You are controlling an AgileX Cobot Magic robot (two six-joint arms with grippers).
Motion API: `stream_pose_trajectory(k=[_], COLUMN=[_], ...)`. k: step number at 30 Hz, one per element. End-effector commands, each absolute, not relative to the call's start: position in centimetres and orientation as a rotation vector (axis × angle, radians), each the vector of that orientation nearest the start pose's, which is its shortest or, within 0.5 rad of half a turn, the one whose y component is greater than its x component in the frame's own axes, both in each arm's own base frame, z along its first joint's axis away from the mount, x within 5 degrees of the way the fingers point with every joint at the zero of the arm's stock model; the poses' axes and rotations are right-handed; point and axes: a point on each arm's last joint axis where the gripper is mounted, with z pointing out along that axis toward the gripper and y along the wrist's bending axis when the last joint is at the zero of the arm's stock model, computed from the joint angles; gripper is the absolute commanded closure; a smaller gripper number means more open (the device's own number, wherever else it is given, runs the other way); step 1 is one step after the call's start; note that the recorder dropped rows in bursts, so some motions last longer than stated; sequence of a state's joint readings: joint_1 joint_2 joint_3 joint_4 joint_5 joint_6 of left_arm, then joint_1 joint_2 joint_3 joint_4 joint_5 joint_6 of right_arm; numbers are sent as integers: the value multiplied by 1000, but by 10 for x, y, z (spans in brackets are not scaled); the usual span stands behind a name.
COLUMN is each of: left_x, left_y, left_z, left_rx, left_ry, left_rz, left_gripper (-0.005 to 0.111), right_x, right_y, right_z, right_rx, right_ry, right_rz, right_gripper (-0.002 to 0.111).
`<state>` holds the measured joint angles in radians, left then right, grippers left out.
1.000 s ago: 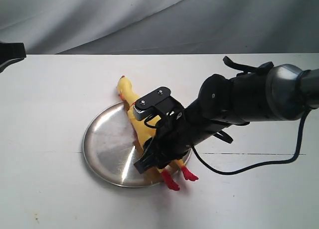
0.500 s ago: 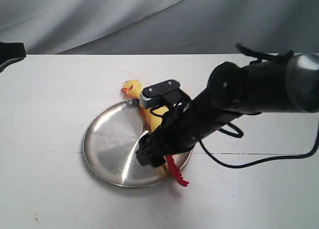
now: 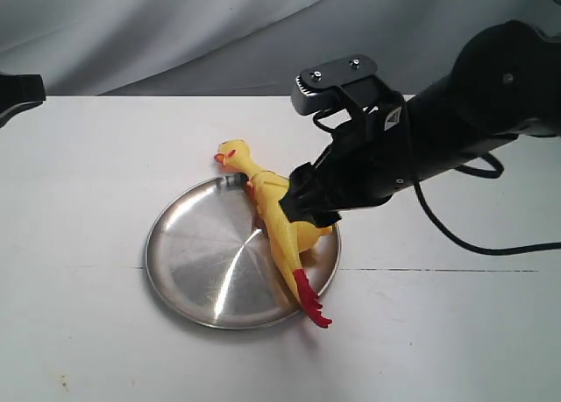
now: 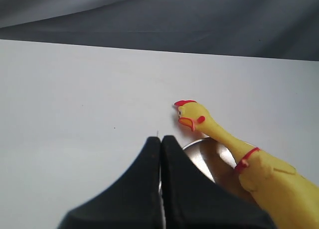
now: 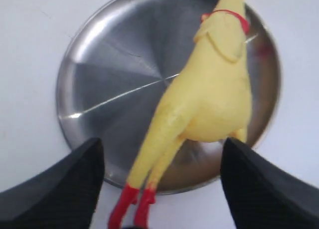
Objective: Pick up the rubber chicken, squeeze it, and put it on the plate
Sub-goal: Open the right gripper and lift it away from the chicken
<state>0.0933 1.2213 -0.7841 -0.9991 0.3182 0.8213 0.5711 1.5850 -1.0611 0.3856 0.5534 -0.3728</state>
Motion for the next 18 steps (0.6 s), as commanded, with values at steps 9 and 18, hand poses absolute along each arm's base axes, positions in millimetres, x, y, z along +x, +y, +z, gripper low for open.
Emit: stream_pose_trajectory(k=[9, 18], left_x=[261, 258], left_y=[6, 22], left_z=[296, 300], left_rx=[-192, -302], left_ry=[2028, 1994], left_rz=[-279, -293], left_gripper=[107, 107], right_x=[259, 221], right_y=[153, 133], right_z=[321, 372], right_rx=[-754, -601], right_ry=[2085, 1912], right_rz=[88, 232], right_gripper=[108, 108])
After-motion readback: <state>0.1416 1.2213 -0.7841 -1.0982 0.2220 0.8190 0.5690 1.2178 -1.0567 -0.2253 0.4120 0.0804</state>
